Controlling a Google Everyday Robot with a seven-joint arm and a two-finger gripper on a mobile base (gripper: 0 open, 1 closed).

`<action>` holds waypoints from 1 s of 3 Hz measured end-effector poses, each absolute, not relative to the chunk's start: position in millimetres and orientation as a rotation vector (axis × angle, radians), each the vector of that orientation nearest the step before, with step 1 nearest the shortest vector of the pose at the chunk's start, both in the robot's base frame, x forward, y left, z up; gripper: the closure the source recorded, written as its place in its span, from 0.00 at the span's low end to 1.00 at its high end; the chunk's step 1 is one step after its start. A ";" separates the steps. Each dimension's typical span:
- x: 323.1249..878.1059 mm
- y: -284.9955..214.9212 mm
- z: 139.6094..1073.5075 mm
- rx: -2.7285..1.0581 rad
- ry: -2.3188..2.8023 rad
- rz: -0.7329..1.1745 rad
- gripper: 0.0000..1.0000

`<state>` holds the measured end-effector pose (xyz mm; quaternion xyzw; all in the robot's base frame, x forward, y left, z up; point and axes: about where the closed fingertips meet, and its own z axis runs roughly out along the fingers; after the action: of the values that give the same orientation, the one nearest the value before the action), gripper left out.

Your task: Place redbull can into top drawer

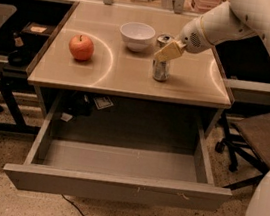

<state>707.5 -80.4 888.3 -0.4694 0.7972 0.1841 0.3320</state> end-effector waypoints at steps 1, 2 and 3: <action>707.5 -80.4 888.3 -1.226 2.083 0.481 1.00; 704.3 -79.6 892.5 -1.229 2.088 0.464 1.00; 687.1 -90.2 901.4 -1.192 2.110 0.423 1.00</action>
Offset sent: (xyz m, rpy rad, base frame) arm -0.0082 -0.0034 0.0152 -0.0289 -0.0183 -0.0177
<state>687.1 -90.2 901.4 -0.4567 0.8084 0.1621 0.3341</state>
